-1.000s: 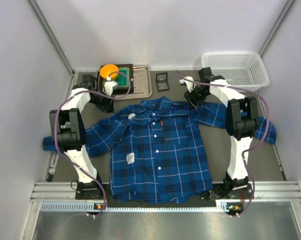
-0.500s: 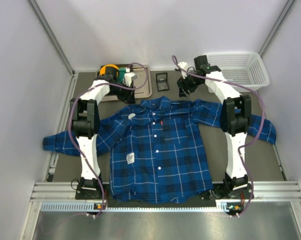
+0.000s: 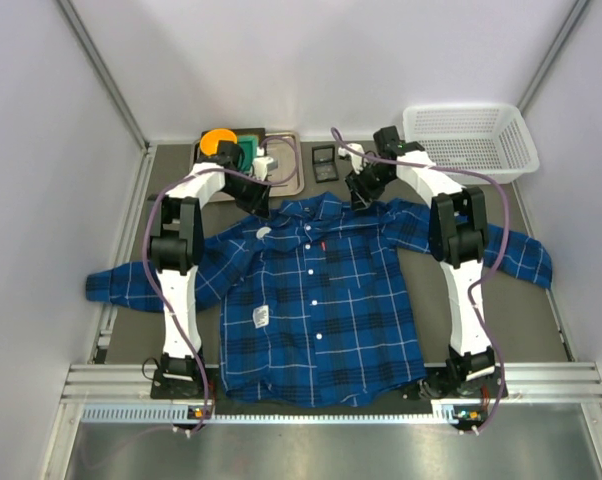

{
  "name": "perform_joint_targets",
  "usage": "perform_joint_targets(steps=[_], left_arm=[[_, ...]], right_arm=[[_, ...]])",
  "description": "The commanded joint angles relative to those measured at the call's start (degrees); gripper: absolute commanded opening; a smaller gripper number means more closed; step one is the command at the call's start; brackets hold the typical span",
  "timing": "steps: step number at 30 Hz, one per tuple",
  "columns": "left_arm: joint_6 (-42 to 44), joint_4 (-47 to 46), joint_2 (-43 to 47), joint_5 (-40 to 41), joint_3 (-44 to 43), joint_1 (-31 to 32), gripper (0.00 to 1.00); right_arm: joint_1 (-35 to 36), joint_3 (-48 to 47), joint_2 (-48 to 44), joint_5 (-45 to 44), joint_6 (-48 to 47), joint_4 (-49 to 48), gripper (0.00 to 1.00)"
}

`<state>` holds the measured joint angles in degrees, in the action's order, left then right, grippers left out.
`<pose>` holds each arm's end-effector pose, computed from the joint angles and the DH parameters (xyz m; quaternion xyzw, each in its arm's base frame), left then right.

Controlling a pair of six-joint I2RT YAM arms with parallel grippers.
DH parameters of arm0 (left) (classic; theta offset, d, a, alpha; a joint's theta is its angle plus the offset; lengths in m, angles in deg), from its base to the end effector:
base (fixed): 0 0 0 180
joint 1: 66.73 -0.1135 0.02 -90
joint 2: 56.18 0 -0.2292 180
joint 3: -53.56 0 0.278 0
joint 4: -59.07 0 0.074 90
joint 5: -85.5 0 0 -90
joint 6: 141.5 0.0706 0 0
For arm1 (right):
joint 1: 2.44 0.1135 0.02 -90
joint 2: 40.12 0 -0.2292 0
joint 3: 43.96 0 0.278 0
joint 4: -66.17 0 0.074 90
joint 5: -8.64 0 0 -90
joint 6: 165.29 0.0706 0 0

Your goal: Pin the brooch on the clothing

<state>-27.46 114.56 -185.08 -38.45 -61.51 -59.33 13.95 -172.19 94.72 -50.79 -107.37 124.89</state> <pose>0.4716 -0.1010 0.1014 0.3054 0.8915 -0.2593 0.2114 0.4830 0.1795 0.1215 -0.4382 0.8362 0.2270 0.2393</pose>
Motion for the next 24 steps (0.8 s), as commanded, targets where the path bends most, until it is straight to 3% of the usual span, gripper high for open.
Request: perform_joint_targets(steps=[1, 2, 4, 6, 7, 13, 18, 24], left_arm=[[0.4, 0.31, 0.23, 0.64, -1.02, 0.34, 0.38], [0.23, -0.13, 0.4, 0.91, -0.93, 0.34, 0.33], [-0.38, -1.1, 0.84, 1.34, -0.67, 0.25, 0.28], [-1.0, -3.03, 1.54, 1.79, -0.58, 0.16, 0.2], [-1.53, -3.56, 1.81, 1.61, -0.4, 0.16, 0.18], [-2.23, -8.48, 4.88, 0.38, 2.05, 0.16, 0.1], [-1.97, -13.05, 9.09, -0.41, 5.48, 0.07, 0.1], [-3.73, -27.45, 16.3, 0.47, 15.93, -1.24, 0.04]], right_arm=[[1.11, -0.86, -1.08, 1.78, -1.24, 0.59, 0.45], [1.11, -1.3, -0.64, 1.08, -1.24, 0.59, 0.35], [1.2, -1.92, -0.37, 0.29, -1.06, 0.59, 0.25], [1.2, -2.71, -0.02, -0.68, -0.8, 0.59, 0.03], [1.2, -2.97, -0.11, -0.86, -0.71, 0.5, 0.0], [1.11, -4.12, -1.07, -2.88, 0.78, -0.82, 0.0], [0.67, -3.85, -3.36, -3.67, 4.64, -6.52, 0.0], [-0.65, -3.15, -6.44, -2.09, 7.72, -13.12, 0.0]])
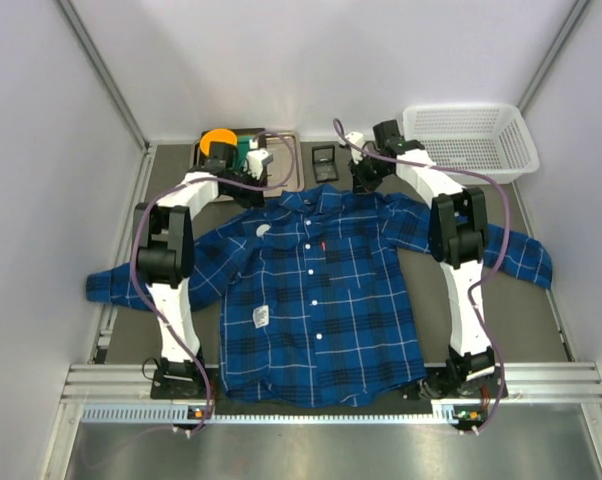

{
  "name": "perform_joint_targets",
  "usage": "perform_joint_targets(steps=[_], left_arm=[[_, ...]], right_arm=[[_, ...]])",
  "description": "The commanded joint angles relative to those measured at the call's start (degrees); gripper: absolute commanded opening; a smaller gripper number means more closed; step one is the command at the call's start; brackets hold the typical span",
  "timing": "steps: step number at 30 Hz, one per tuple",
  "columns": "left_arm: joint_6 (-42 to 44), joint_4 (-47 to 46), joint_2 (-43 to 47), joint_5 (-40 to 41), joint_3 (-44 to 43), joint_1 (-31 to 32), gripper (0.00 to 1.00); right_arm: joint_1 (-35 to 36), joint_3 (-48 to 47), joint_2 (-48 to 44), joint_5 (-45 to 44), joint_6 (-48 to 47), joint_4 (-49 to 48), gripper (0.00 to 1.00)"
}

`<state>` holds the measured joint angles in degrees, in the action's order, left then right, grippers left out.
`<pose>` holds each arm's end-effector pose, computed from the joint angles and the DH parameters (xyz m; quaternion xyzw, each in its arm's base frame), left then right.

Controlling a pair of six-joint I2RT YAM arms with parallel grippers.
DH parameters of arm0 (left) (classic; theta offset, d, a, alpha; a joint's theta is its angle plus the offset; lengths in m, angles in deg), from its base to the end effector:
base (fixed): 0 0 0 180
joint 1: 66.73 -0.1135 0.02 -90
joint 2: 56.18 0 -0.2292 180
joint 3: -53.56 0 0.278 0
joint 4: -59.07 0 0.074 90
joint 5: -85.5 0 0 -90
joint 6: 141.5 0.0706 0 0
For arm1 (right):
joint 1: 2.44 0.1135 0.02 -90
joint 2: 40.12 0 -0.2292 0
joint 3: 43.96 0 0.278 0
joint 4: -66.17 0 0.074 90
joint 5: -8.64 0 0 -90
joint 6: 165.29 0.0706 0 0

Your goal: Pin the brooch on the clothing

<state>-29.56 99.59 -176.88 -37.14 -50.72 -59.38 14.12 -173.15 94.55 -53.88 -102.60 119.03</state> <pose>0.4677 -0.0987 0.1201 0.3100 0.8699 -0.2325 0.3050 0.4983 0.1822 0.1337 -0.4092 0.8427 0.2027 0.2852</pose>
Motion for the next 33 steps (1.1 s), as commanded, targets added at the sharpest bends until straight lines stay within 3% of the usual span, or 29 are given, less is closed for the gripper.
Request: perform_joint_targets(steps=[1, 6, 15, 17, 19, 20, 23, 27, 28, 29, 33], left_arm=[[-1.72, -14.24, 8.81, -0.32, 6.02, -1.38, 0.03], [-1.45, -19.7, 9.26, 0.3, 7.09, -1.64, 0.04], [-3.48, -25.33, 2.85, 9.96, 2.35, -1.55, 0.08], [-2.86, -25.85, 1.71, 10.84, 1.72, -1.55, 0.22], [-2.77, -24.64, 1.26, 13.12, 0.23, -1.64, 0.39], [-3.82, -24.1, 1.52, 14.87, -0.21, -1.73, 0.45], [-3.57, -19.54, 4.14, 15.95, -0.83, -3.39, 0.53], [-0.94, -12.52, 10.22, 8.4, 2.59, -6.91, 0.66], [0.29, -10.15, 10.92, 4.91, 2.69, -9.96, 0.67], [1.78, -4.21, 11.1, 3.74, 2.43, -10.95, 0.67], [7.67, 4.1, 9.53, 1.53, 0.93, -13.68, 0.67]], right_arm=[[-1.0, -1.93, -6.61, 0.99, 3.05, -8.83, 0.0], [-1.26, 0.8, -7.76, 0.2, 3.75, -13.85, 0.0], [-0.47, -1.14, -4.16, -6.56, 5.87, -16.94, 0.0], [0.05, -1.31, -3.8, -9.18, 5.78, -16.94, 0.0], [0.23, -1.92, -3.54, -10.95, 6.13, -16.85, 0.16], [0.23, -1.75, -3.8, -11.92, 6.3, -16.93, 0.35], [0.32, -0.96, -6.08, -12.63, 6.74, -16.85, 0.62], [0.4, 2.72, -11.26, -9.57, 6.22, -15.45, 0.75], [0.41, 4.73, -12.23, -8.42, 5.78, -14.83, 0.77], [0.58, 5.62, -14.15, -6.5, 5.08, -13.26, 0.77], [1.63, 10.02, -17.5, -3.15, 2.44, -8.51, 0.77]])
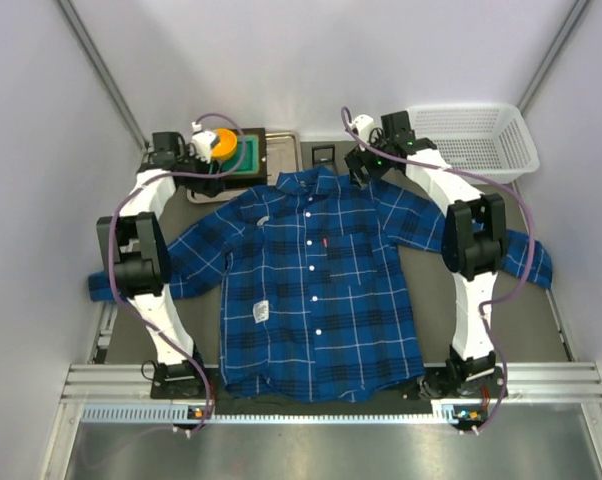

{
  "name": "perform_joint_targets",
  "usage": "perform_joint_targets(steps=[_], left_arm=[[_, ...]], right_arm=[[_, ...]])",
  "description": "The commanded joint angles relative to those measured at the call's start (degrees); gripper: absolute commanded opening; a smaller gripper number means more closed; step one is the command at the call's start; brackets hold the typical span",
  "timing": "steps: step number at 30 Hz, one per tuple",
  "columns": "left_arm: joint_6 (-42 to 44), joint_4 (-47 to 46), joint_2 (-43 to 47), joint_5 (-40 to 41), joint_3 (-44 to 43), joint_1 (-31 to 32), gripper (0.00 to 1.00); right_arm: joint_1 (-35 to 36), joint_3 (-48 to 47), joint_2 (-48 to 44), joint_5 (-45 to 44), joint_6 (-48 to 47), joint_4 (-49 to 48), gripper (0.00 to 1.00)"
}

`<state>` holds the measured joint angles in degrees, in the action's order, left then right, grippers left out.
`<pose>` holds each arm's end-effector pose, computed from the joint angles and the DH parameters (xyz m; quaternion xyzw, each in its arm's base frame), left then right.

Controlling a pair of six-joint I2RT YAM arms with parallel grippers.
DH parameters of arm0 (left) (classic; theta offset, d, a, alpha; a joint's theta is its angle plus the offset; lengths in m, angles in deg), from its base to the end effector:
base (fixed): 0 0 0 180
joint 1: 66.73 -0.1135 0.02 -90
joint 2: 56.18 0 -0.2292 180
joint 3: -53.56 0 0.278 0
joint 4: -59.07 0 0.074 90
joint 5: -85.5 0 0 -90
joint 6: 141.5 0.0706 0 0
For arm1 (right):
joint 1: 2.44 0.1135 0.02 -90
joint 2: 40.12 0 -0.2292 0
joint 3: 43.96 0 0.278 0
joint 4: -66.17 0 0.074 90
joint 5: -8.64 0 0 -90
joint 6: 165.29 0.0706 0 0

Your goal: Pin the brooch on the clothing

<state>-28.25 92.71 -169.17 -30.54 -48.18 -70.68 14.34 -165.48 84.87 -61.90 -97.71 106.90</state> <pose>0.4805 0.0021 0.1733 0.2360 0.8726 -0.1144 0.4122 0.5004 0.1754 0.1864 -0.3665 0.8333 0.1366 0.3907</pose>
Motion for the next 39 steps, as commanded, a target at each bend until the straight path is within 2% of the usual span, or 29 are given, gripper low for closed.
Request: perform_joint_targets(steps=[1, 3, 6, 13, 17, 20, 21, 24, 28, 39], left_arm=[[6.81, 11.52, 1.37, -5.07, -1.78, -2.56, 0.67], [8.65, 12.32, -0.12, -8.05, -2.3, -2.47, 0.64], [6.21, 9.87, -2.58, -10.6, -3.44, -2.21, 0.61], [5.23, 9.41, -8.82, -8.59, -7.75, 0.95, 0.59], [5.93, 9.42, -9.97, -8.24, -8.11, 1.57, 0.52], [5.15, 8.02, -10.23, -6.22, -8.11, 1.57, 0.31], [4.27, 7.4, -10.23, -5.52, -8.02, 1.49, 0.18], [2.52, 3.55, -8.92, -2.88, -7.14, 1.4, 0.0], [0.05, -1.74, -6.72, 0.37, -6.08, 1.31, 0.0], [0.92, -0.16, -10.05, 9.69, -9.78, 1.4, 0.0]], right_arm=[[1.85, 4.53, -8.53, 5.67, -2.55, 4.24, 0.77], [2.21, 6.91, -9.84, 6.46, -2.81, 4.95, 0.77], [2.38, 9.3, -9.94, 6.47, -2.28, 6.0, 0.76], [2.38, 10.7, -8.62, 7.95, -2.72, 11.18, 0.69], [2.38, 14.39, -8.8, 8.84, -2.98, 12.24, 0.67], [2.38, 17.2, -8.8, 7.88, -3.86, 12.51, 0.66], [2.38, 17.73, -8.54, 7.26, -4.21, 12.6, 0.66], [2.38, 19.49, -7.4, 4.8, -5.88, 13.21, 0.64], [2.38, 20.81, -6.34, 2.16, -7.47, 13.91, 0.63], [2.03, 22.22, -6.07, 0.31, -9.05, 15.32, 0.63]])
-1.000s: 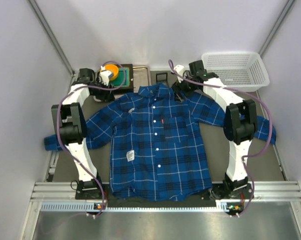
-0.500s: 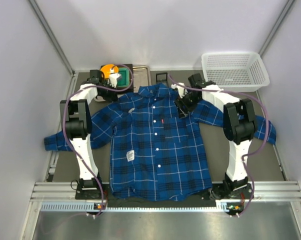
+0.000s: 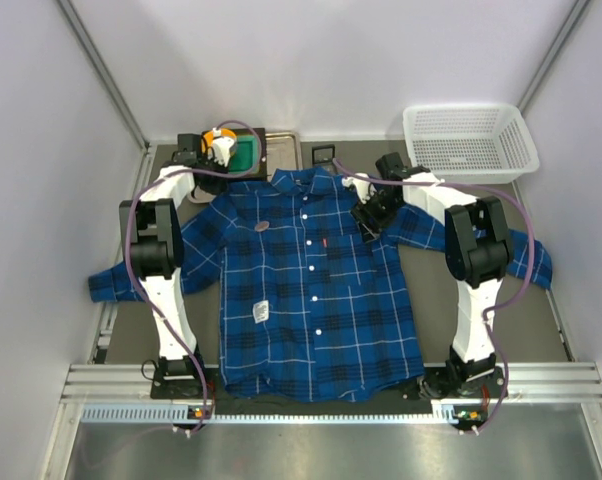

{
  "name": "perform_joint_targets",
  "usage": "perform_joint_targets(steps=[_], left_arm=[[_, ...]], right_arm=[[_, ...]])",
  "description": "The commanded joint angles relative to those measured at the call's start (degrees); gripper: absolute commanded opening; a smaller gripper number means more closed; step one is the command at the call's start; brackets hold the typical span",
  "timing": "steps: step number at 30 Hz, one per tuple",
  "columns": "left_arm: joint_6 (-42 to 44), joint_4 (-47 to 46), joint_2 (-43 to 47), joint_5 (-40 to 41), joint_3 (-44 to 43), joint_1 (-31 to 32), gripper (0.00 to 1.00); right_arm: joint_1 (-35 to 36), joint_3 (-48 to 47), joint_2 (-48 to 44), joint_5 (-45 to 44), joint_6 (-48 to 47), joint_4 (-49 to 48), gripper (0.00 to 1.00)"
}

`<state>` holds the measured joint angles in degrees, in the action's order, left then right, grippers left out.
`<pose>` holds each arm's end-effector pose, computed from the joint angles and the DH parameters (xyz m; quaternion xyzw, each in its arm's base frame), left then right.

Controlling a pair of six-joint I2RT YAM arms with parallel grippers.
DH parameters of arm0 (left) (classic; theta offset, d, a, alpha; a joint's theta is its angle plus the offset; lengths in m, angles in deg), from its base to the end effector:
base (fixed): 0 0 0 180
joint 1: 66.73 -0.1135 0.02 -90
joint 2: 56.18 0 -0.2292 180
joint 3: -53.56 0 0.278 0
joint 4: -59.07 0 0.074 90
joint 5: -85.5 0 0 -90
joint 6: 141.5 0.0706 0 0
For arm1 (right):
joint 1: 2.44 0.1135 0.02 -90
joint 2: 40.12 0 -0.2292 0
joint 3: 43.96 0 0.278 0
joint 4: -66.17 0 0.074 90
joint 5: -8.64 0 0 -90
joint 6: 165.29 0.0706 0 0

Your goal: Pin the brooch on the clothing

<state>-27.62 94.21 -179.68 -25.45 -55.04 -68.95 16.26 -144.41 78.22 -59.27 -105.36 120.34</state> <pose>0.5056 -0.0057 0.1259 0.2347 0.8960 -0.0906 0.3659 0.4048 0.1650 0.0972 -0.4275 0.8707 0.1731 0.1710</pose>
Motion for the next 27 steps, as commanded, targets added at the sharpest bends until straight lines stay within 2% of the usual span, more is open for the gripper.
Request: perform_joint_targets(steps=[1, 4, 5, 7, 8, 13, 18, 19, 22, 27], left_arm=[[0.55, -1.06, 0.28, 4.95, -2.91, -0.42, 0.0], [0.64, -0.62, 0.37, 4.0, -3.0, -0.42, 0.02], [0.99, -0.09, 0.72, 2.68, -3.09, -0.51, 0.16], [1.34, 0.35, 2.38, -3.11, -2.66, -0.51, 0.25], [1.52, 0.18, 3.17, -4.87, -2.48, -0.51, 0.35], [-0.77, 1.75, 7.39, -9.54, -2.3, -0.51, 0.45], [5.38, 16.3, 11.52, -9.55, -0.46, -1.73, 0.59], [7.04, 18.78, 11.79, -8.85, -0.11, -2.26, 0.69], [9.25, 23.02, 12.85, -7.18, 2.53, -5.59, 0.71], [13.2, 23.29, 11.54, -4.8, 4.64, -12.1, 0.72]], right_arm=[[0.02, 1.15, 0.57, -2.4, -1.31, 2.14, 0.63], [-0.07, 0.62, 0.31, -1.96, -1.57, 3.02, 0.63], [-0.07, -0.07, 0.05, -1.52, -1.75, 3.37, 0.63], [-0.07, -1.13, -0.39, 0.14, -2.1, 3.9, 0.63], [-0.07, -2.27, -1.0, 1.02, -2.28, 4.51, 0.64], [-0.07, -6.58, -2.68, 3.93, -0.97, 5.39, 0.64], [-0.07, -9.84, -4.08, 5.33, -0.43, 7.85, 0.64], [-0.07, -9.66, -4.26, 5.6, -0.26, 8.29, 0.64], [0.2, -8.26, -4.88, 6.56, -0.35, 9.26, 0.64], [0.9, -4.48, -4.97, 7.62, -0.87, 9.35, 0.64]])
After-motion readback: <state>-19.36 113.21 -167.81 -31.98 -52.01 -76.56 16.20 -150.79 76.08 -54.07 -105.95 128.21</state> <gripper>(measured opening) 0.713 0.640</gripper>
